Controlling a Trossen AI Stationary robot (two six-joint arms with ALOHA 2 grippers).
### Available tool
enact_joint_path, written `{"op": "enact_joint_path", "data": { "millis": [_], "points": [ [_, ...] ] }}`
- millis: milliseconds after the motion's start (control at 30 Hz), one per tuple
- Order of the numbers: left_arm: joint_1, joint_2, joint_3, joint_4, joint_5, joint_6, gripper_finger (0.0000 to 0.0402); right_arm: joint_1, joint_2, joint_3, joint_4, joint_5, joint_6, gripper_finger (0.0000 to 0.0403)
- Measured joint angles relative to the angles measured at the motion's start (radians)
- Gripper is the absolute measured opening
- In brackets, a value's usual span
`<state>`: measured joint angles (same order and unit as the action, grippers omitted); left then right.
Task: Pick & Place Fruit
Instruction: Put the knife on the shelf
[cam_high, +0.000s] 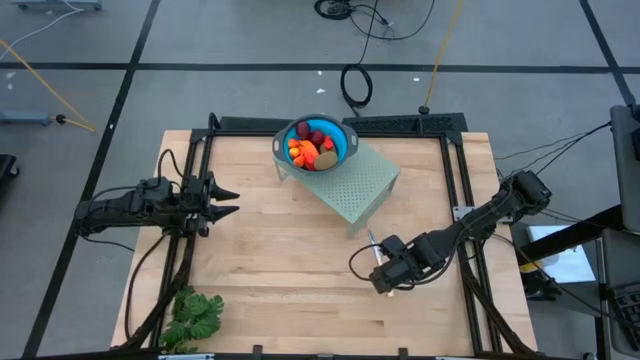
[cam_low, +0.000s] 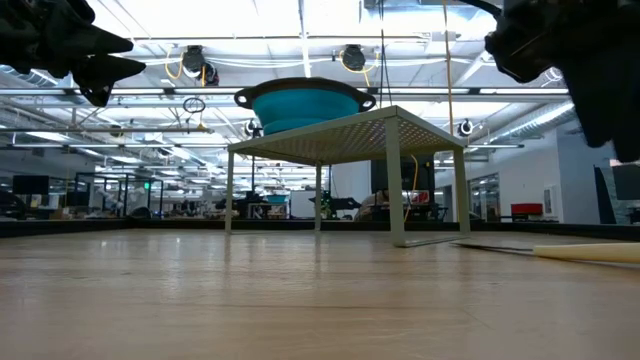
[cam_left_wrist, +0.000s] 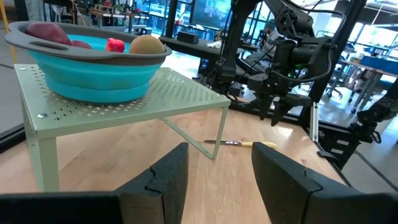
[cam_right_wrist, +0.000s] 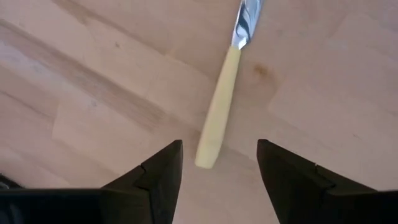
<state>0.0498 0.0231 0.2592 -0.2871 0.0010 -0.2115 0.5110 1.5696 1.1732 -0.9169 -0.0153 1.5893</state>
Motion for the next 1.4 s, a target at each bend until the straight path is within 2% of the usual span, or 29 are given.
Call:
{"op": "enact_joint_path", "data": {
  "millis": [100,367,667,1033,1400],
  "points": [
    [0.0,0.0,0.0,0.0,0.0,0.002,0.0177,0.0,-0.001,-0.012,0.033,0.045,0.017,0.0198],
    [0.0,0.0,0.0,0.0,0.0,0.007,0.0177,-0.002,-0.001,-0.129,0.23,0.035,0.023,0.0198],
    [0.0,0.0,0.0,0.0,0.0,0.007,0.0177,-0.008,-0.001,-0.205,0.299,-0.042,0.049,0.0198],
    [0.0,0.0,0.0,0.0,-0.001,0.022,0.0177,-0.027,0.001,-0.217,0.343,-0.036,0.041,0.0198],
    [0.0,0.0,0.0,0.0,-0.001,0.026,0.0177,-0.034,0.107,-0.216,0.433,-0.04,0.034,0.0198]
  ]
}}
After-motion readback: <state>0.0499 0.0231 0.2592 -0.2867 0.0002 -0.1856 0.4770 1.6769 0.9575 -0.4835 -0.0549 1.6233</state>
